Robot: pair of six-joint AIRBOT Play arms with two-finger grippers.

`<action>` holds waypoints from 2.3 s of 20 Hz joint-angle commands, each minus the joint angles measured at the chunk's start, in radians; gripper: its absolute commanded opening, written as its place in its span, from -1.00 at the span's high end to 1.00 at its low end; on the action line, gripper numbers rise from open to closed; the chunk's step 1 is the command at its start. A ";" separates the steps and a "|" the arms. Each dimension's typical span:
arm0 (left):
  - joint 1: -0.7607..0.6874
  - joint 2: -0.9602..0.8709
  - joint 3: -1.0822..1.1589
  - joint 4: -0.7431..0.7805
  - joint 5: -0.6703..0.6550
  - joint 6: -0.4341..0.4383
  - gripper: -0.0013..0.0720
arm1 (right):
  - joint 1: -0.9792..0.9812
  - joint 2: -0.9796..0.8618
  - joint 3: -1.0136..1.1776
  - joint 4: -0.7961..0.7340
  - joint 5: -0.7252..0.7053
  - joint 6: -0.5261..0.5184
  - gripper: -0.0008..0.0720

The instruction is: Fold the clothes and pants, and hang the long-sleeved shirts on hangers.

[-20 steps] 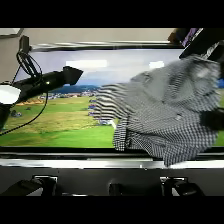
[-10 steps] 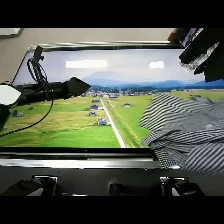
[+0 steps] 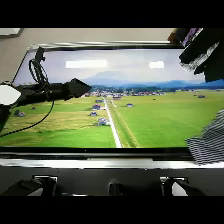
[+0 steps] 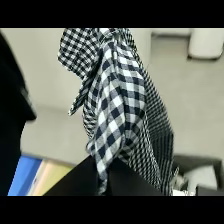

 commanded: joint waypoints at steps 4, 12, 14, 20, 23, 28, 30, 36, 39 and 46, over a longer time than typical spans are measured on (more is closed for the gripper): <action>-0.001 0.000 0.000 0.003 -0.001 0.001 -0.98 | -0.195 -0.069 0.039 0.009 -0.313 0.004 0.91; -0.001 -0.002 0.000 0.003 -0.004 0.005 -0.98 | -0.550 -0.140 0.018 0.217 -0.434 0.058 0.91; -0.001 -0.010 0.000 0.003 -0.004 0.004 -0.98 | -0.616 -0.148 -0.001 0.311 -0.431 0.025 0.90; -0.005 -0.024 0.000 0.003 -0.035 0.005 -0.98 | -0.657 -0.137 -0.038 0.467 -0.383 -0.087 -0.10; -0.005 -0.024 0.000 0.003 -0.035 0.003 -0.98 | -0.657 -0.027 -0.038 0.434 -0.325 -0.092 -0.75; -0.005 -0.024 0.000 0.034 -0.042 0.003 -0.98 | -0.657 0.203 -0.038 0.756 -0.628 -0.064 -0.74; -0.004 -0.024 0.000 0.074 -0.042 0.004 -0.98 | -0.657 0.171 -0.039 1.220 -0.668 -0.288 -0.73; 0.045 -0.016 0.000 0.198 -0.046 0.002 -0.98 | -0.081 -0.137 -0.156 1.294 -0.163 -0.814 -0.50; 0.090 0.006 0.000 0.307 -0.120 0.000 -0.49 | 0.252 -0.159 -0.394 1.058 -0.153 -0.795 -0.25; 0.118 0.032 -0.011 0.644 -0.295 0.000 0.91 | 0.612 -0.156 -0.834 0.948 -0.137 -0.690 0.90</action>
